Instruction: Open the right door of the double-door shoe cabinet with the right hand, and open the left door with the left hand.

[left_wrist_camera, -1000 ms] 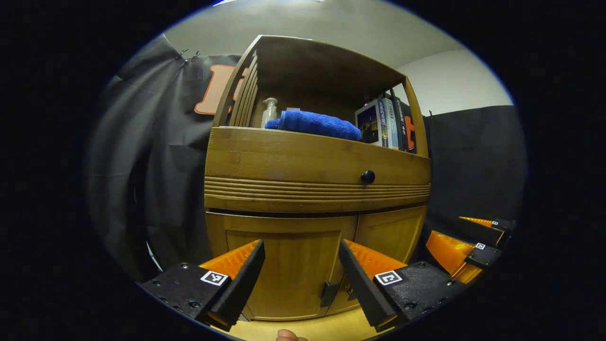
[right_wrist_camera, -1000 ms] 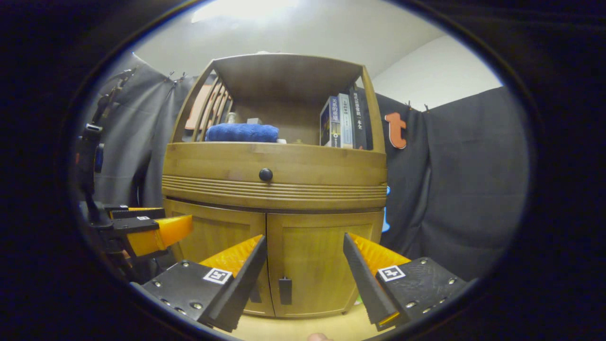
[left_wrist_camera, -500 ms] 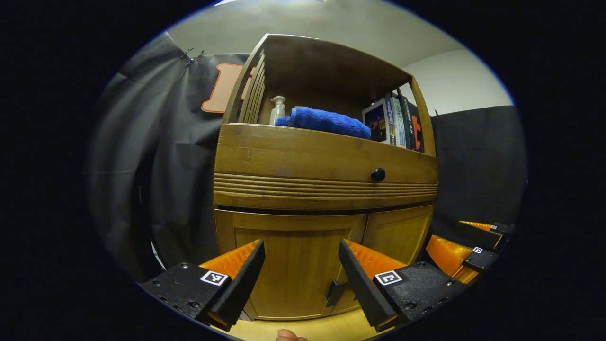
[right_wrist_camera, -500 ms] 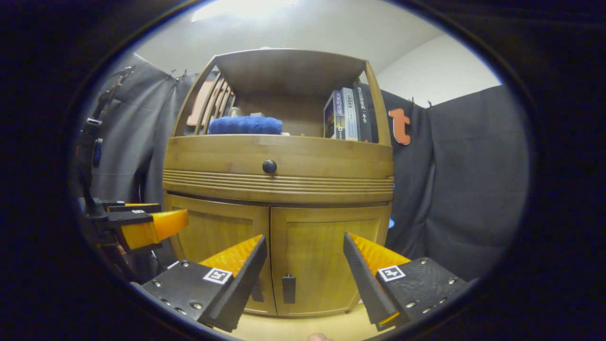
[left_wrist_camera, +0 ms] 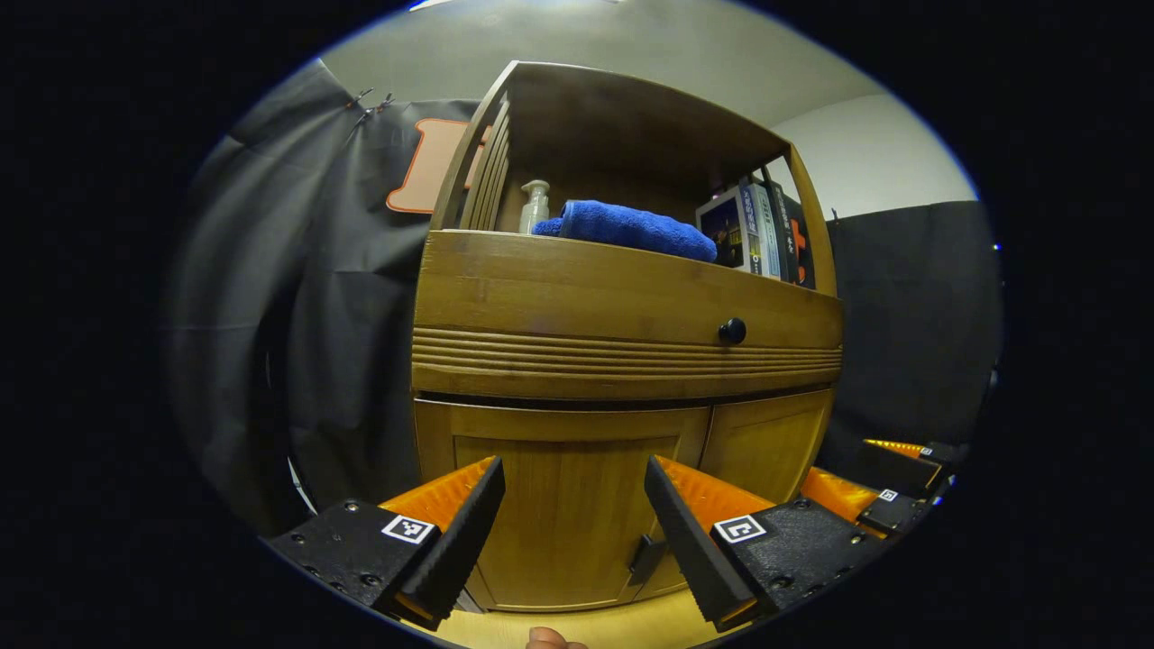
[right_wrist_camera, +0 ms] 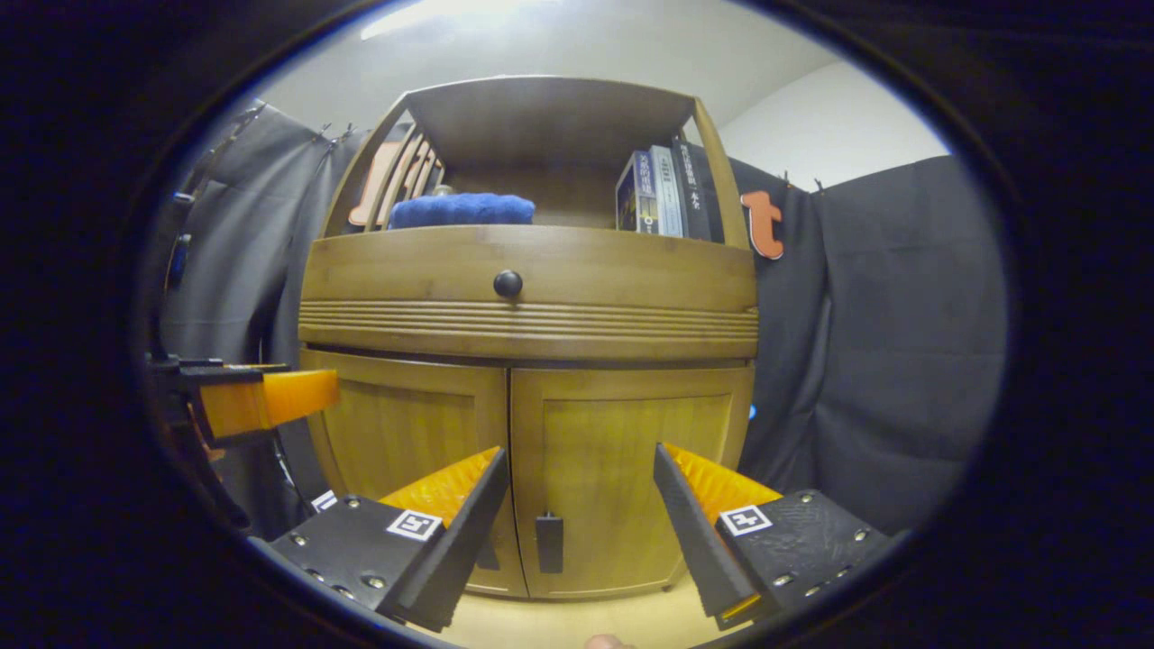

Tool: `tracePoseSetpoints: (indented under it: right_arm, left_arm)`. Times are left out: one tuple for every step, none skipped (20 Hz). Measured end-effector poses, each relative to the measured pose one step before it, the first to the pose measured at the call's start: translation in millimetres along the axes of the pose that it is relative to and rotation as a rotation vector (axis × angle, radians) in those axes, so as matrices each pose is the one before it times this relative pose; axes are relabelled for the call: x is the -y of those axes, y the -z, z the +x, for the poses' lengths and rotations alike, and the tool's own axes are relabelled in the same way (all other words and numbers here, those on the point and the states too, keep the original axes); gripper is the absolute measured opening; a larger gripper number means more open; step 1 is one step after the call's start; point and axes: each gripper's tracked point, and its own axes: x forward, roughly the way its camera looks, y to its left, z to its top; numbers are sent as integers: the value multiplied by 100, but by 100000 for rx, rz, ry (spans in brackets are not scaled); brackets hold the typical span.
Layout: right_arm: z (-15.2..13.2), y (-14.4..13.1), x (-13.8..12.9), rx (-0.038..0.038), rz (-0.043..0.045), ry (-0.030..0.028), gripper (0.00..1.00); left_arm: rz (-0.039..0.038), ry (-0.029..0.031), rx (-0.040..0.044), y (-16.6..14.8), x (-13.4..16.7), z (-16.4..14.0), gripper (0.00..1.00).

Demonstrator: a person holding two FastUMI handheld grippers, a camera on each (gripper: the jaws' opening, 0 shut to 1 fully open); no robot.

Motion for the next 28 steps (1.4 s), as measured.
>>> tracePoseSetpoints:
  right_arm:
    - [395,914,152,-1181,312,188,96]
    - [386,955,112,-880,453,-43,96]
    - [491,1047,112,-1330,505,119,96]
    - [547,1394,162,-1836,265,380,96]
    - [487,1520,218,-2397,6,440,96]
    - [549,1523,100,-2746,-373,47,96]
    - [605,1518,-39,-2913,-607,-157,96]
    - [706,1818,-176,-3866,-538,-718,94]
    - [627,1536,-411,-3924,64,-1002,97]
    - [836,1485,-463,-3800,526,-1543,97]
    - [826,1065,-644,-2713,710,-1670,94]
    - [685,702,-535,-2134,246,-1145,92]
    - [748,456,-363,-1095,-306,-11,89]
    - [670,344,-306,-384,-431,203,83]
    - [497,107,-147,-728,-569,235,78]
    - [631,172,-219,-891,-468,302,79]
    - [618,133,-111,-388,-157,-599,79]
    - [468,-171,442,-54,-201,2194,79]
    - [640,-58,49,-112,578,-79,67]
    - [183,376,-128,-704,782,-450,55]
    - [151,107,-126,-778,550,-112,55]
    - [302,-103,-214,-301,743,-900,55]
    - [173,-330,-147,-117,1267,389,55]
    - [938,244,-525,-512,1231,-1098,41]
    - [-490,-153,-17,529,-102,1333,37]
    - [-76,119,207,-169,-1320,1740,33]
    - [-166,-55,60,445,-15,2057,32]
    - [-21,32,-14,-519,308,1639,33]
  left_arm:
    - [-254,-332,-268,118,-129,95,97]
    - [-164,-284,-366,137,-119,57,97]
    - [57,-497,-311,77,-220,29,97]
    - [71,-615,-82,80,-277,36,97]
    - [21,-833,173,-61,-340,56,97]
    - [129,-984,291,15,-344,83,96]
    - [234,-1013,329,-77,-370,67,96]
    - [241,-1131,288,-15,-372,84,96]
    - [374,-1040,253,-51,-412,93,97]
    - [481,-846,124,4,-326,125,97]
    - [733,-1008,-21,-12,-400,91,96]
    - [524,-983,-10,63,-386,131,96]
    - [621,-1167,-59,0,-484,148,97]
    - [435,-911,-90,73,-336,109,97]
    - [362,-937,-29,12,-392,137,97]
    - [264,-710,-7,52,-300,119,97]
    - [211,-635,82,31,-266,111,97]
    - [178,-503,94,114,-241,69,97]
    - [86,-386,169,-54,-183,89,97]
    - [-16,-328,159,22,-152,94,97]
    - [156,-357,-138,40,-159,71,97]
    - [174,-226,-273,118,-101,49,94]
    - [8,-43,-280,56,-73,87,96]
    - [-118,36,-305,159,1,-17,96]
    - [-329,117,-244,43,7,-65,97]
    - [-545,273,-129,64,48,-64,97]
    - [-394,280,-157,10,32,-68,97]
    - [-29,63,-197,70,-41,-165,97]
